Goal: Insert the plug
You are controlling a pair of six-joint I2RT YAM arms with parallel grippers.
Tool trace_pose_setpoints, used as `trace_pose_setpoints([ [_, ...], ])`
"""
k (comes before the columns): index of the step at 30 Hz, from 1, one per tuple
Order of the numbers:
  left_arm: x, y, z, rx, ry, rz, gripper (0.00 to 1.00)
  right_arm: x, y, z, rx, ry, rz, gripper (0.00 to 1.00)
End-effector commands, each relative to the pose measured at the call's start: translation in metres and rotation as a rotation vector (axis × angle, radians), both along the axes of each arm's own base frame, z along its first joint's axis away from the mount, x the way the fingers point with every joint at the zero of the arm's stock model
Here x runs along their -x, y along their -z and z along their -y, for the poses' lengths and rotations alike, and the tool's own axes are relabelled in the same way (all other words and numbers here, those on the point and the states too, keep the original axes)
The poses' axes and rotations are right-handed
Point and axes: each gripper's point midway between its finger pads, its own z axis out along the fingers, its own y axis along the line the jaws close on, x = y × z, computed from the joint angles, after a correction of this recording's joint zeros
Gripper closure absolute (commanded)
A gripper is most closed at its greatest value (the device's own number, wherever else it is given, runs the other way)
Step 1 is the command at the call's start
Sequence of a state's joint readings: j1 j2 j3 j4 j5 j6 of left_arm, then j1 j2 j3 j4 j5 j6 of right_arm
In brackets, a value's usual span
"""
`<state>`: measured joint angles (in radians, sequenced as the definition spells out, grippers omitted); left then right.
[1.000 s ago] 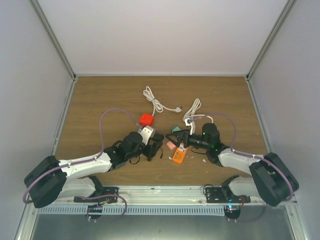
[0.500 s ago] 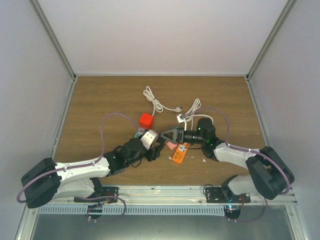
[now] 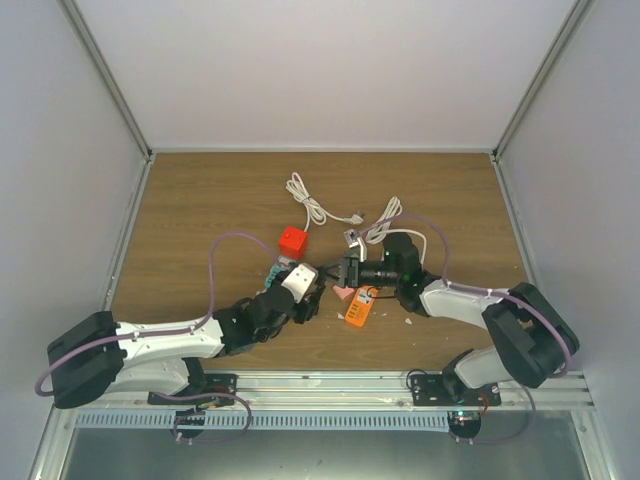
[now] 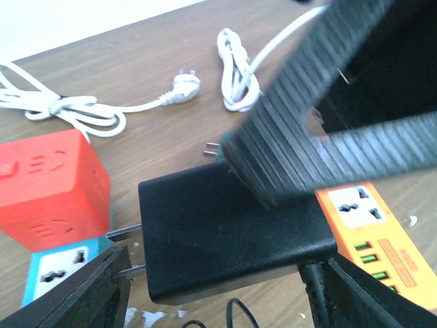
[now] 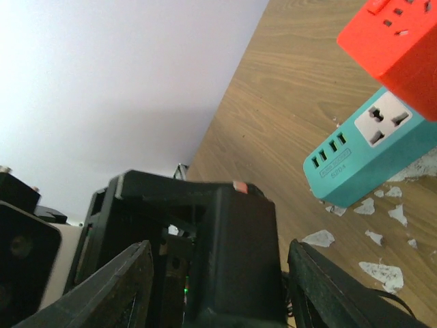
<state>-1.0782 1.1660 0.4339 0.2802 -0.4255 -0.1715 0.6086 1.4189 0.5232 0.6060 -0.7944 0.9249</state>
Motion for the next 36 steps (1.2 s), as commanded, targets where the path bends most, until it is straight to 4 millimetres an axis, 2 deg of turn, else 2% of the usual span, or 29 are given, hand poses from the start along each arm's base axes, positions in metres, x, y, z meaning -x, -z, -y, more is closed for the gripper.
trace_pose_setpoints([
  [1,-0.010,-0.033,-0.007,0.084,-0.076,0.095,0.69,0.003,0.002,-0.009,0.007,-0.038,-0.001,0.47],
  [3,-0.010,-0.033,-0.008,0.080,-0.078,0.098,0.69,0.004,0.005,-0.011,0.009,-0.047,-0.006,0.51],
  [8,-0.011,-0.029,-0.007,0.062,-0.076,0.094,0.69,0.004,0.008,-0.015,0.009,-0.057,-0.014,0.56],
  [17,-0.007,-0.023,-0.005,0.054,-0.059,0.092,0.69,0.002,0.004,-0.012,0.012,-0.031,0.001,0.57],
  [19,-0.005,-0.022,-0.004,0.049,-0.055,0.091,0.69,0.002,0.004,-0.012,0.009,-0.031,0.003,0.62],
  [22,-0.005,-0.018,-0.004,0.043,-0.054,0.087,0.66,0.002,0.003,-0.011,0.008,-0.029,0.011,0.76],
  [26,-0.004,-0.015,-0.004,0.039,-0.053,0.081,0.55,0.002,0.003,-0.010,0.009,-0.026,0.015,0.98],
  [28,-0.004,-0.013,-0.005,0.035,-0.053,0.077,0.44,0.002,0.003,-0.009,0.007,-0.023,0.015,1.00],
  [30,-0.003,-0.012,-0.006,0.032,-0.056,0.072,0.26,0.001,0.001,-0.008,0.001,-0.016,0.012,1.00],
  [33,-0.003,-0.010,-0.009,0.027,-0.066,0.063,0.13,0.000,0.000,-0.006,0.007,-0.005,-0.018,0.99],
  [34,-0.002,-0.009,-0.009,0.023,-0.062,0.060,0.02,-0.001,0.000,-0.005,0.014,0.004,-0.033,1.00],
  [36,0.001,-0.009,-0.009,0.018,-0.064,0.064,0.01,-0.003,0.000,0.000,0.027,0.025,-0.066,0.99],
])
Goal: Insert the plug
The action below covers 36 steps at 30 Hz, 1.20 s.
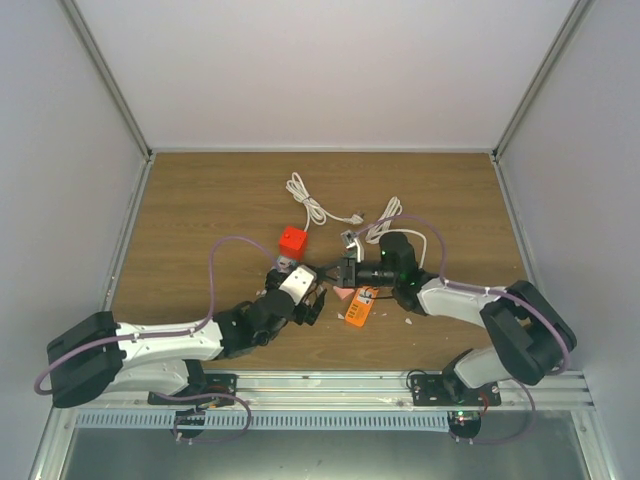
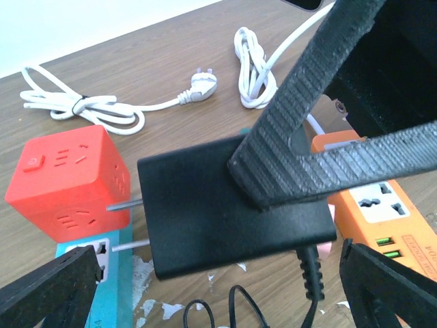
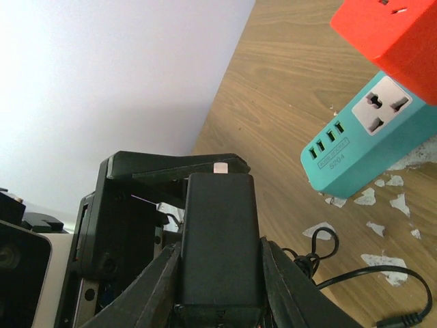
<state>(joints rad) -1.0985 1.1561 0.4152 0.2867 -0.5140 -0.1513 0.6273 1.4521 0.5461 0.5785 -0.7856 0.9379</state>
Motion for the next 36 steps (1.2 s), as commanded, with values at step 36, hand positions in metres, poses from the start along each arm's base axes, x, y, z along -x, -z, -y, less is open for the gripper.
trace_pose_setpoints([
  [36,0.038,-0.085,0.011,0.096,0.151,0.399,0.01,0.005,0.028,0.071,0.248,0.021,-0.266,0.99],
])
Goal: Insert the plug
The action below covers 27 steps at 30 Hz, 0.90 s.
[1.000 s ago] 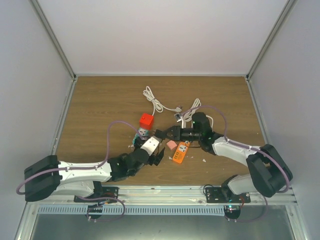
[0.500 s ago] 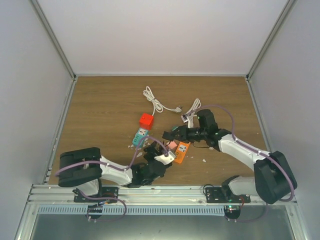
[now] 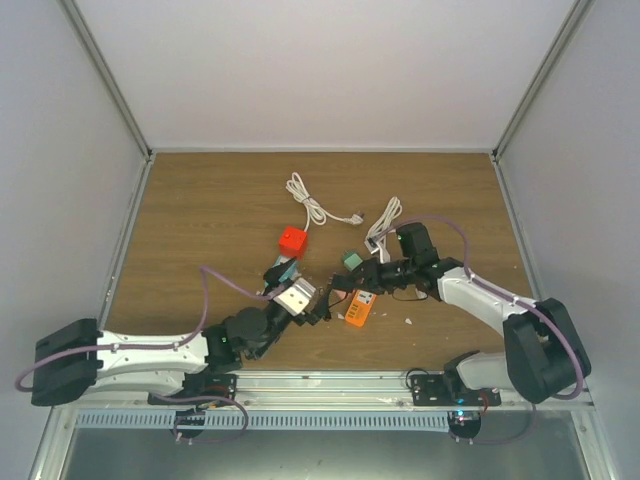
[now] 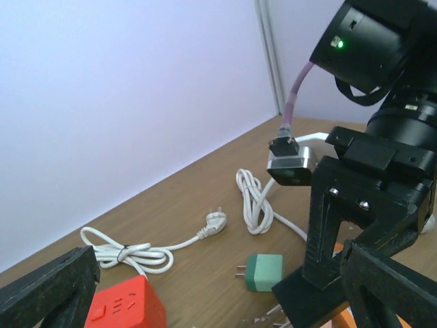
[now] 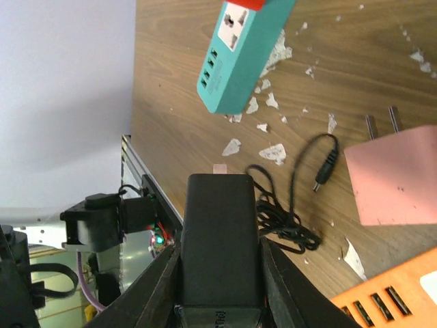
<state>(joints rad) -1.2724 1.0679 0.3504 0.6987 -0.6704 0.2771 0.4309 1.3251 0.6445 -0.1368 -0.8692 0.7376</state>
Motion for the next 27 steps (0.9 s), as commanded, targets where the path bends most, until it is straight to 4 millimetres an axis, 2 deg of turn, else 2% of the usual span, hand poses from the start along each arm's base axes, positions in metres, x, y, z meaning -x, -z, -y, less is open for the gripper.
trace_pose_setpoints([
  [1,0.010,0.005,-0.012,0.057,0.064,-0.027,0.01,0.002,-0.002,0.004,0.019,-0.032,-0.005,0.99],
  [5,0.020,0.010,-0.011,0.030,0.104,0.002,0.01,0.005,-0.006,0.003,0.020,-0.049,-0.010,0.99],
  [11,0.024,-0.001,-0.001,-0.106,0.054,0.188,0.01,0.017,-0.002,0.006,0.030,-0.060,-0.100,0.99],
  [17,0.030,0.005,0.009,-0.188,0.095,0.332,0.01,0.030,0.003,0.005,-0.002,-0.091,-0.156,1.00],
  [21,0.033,0.008,0.020,-0.240,0.133,0.378,0.01,0.028,0.003,0.003,-0.010,-0.099,-0.172,1.00],
  [27,0.033,0.028,0.043,-0.337,0.191,0.340,0.01,0.021,-0.002,0.000,-0.008,-0.101,-0.179,0.99],
])
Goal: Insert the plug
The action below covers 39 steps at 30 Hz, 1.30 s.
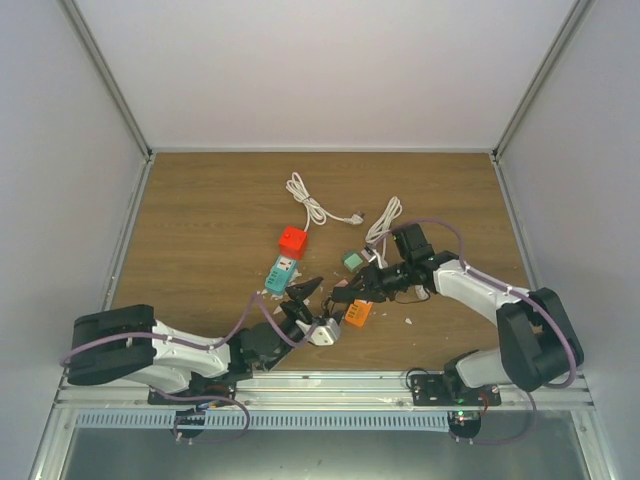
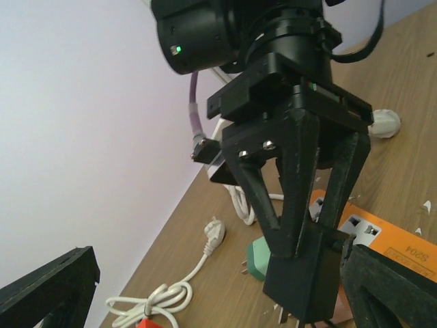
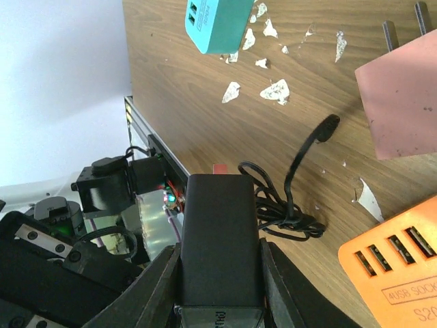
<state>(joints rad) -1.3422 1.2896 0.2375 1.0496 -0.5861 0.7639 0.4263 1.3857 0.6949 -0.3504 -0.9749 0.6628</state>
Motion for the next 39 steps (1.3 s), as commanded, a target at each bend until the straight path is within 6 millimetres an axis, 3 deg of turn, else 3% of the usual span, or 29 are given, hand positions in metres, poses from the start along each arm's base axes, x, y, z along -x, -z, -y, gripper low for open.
trace_pose_setpoints([
  [1,0.006,-0.011,0.018,0.013,0.062,0.007,0.01,-0.009,-0.015,-0.001,-0.020,0.000,0.001,0.99],
  [10,0.009,0.003,0.030,-0.017,0.098,-0.075,0.01,-0.023,-0.038,-0.001,-0.049,0.033,0.045,1.00],
  [18,-0.031,0.016,0.030,-0.046,-0.087,-0.034,0.02,-0.017,-0.048,-0.001,-0.084,0.037,0.035,0.99],
  [23,-0.044,0.006,0.022,0.017,-0.150,-0.001,0.10,-0.015,-0.049,0.000,-0.088,0.035,0.034,0.99],
  [29,-0.041,-0.006,0.024,0.057,-0.119,0.022,0.18,-0.013,-0.047,-0.001,-0.097,0.023,0.027,1.00],
  [39,-0.054,0.004,0.035,0.014,-0.154,0.008,0.34,-0.009,-0.049,-0.001,-0.112,0.016,0.028,1.00],
])
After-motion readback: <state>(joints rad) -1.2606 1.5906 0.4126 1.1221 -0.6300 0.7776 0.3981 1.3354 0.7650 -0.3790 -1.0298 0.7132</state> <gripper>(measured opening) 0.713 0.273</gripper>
